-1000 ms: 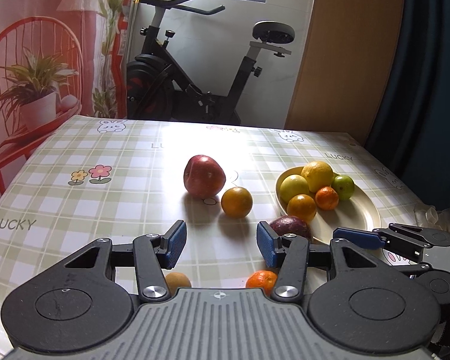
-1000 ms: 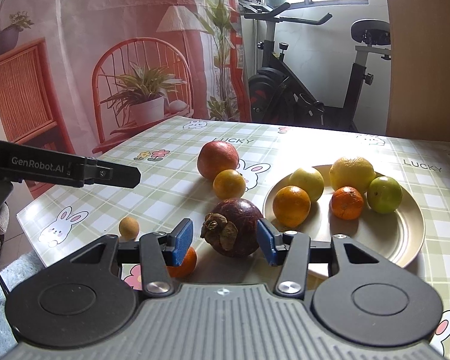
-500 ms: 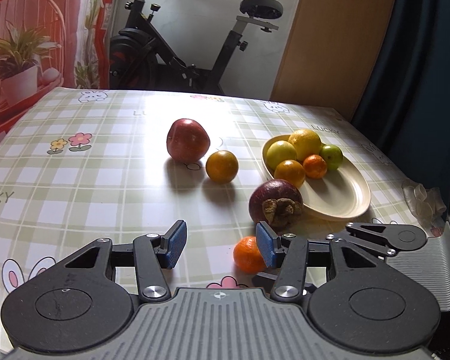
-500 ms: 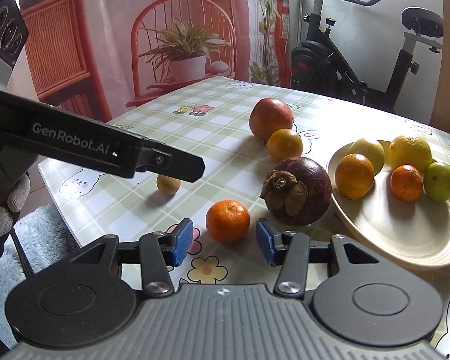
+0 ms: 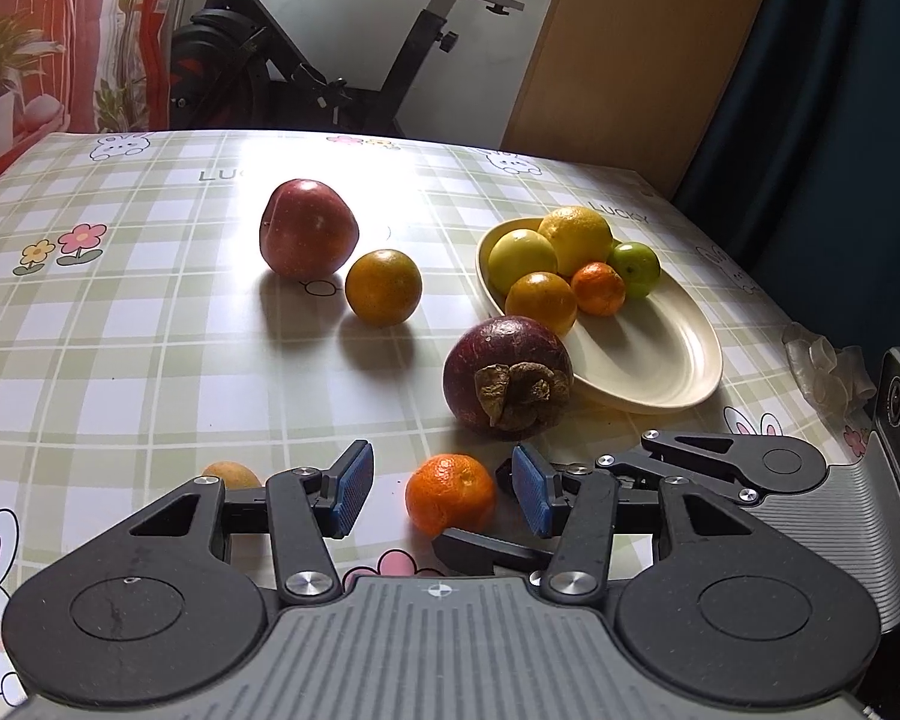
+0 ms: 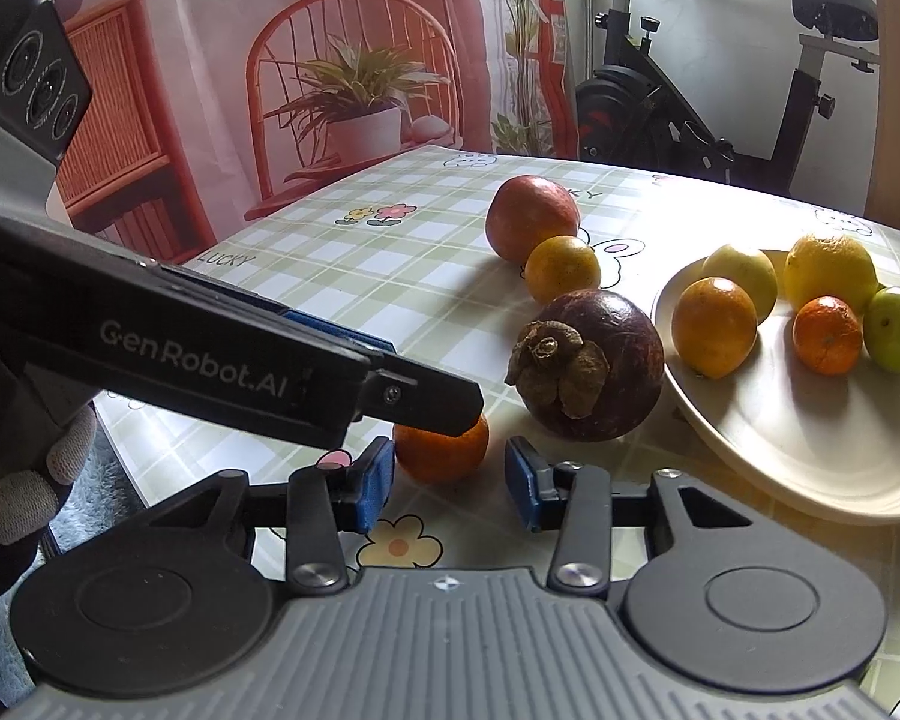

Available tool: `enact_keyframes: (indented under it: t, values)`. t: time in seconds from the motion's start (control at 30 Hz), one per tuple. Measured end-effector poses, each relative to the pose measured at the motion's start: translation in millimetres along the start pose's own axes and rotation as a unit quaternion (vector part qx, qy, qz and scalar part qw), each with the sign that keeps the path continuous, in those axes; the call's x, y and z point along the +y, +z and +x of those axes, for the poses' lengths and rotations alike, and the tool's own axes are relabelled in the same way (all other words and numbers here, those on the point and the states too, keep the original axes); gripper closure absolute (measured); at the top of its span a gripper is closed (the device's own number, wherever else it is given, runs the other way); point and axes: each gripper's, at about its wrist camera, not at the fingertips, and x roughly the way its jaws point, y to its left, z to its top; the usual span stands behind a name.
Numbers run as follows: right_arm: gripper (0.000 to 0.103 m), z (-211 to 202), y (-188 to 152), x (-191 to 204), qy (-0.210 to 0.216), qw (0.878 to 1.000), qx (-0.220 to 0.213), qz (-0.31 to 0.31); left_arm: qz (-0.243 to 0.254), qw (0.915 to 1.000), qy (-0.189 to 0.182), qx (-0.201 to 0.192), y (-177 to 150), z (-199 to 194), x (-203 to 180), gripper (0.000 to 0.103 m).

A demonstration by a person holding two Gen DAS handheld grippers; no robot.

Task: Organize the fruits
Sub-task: 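Move the left gripper to the second tangerine on the tablecloth, then close the left gripper around the second tangerine and lift it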

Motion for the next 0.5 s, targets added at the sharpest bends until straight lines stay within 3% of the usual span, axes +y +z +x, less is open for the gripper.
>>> enact_keyframes:
  t: [0.2, 0.3, 0.5]
  values:
    - [0.066, 1.1, -1.8, 1.9, 0.008, 1.0, 0.0, -0.003, -0.001, 1.0, -0.003, 0.008, -1.6, 5.9, -1.5, 0.05]
    - [0.066, 0.7, -2.3, 2.3, 0.009, 1.0, -0.002, -0.003, 0.003, 0.9999, -0.006, 0.015, -2.5, 9.4, -3.8, 0.063]
    - [0.066, 0.4, -2.7, 0.9, 0.011, 1.0, -0.004, 0.001, 0.0, 0.9998, -0.001, 0.019, -4.6, 12.2, -3.5, 0.064]
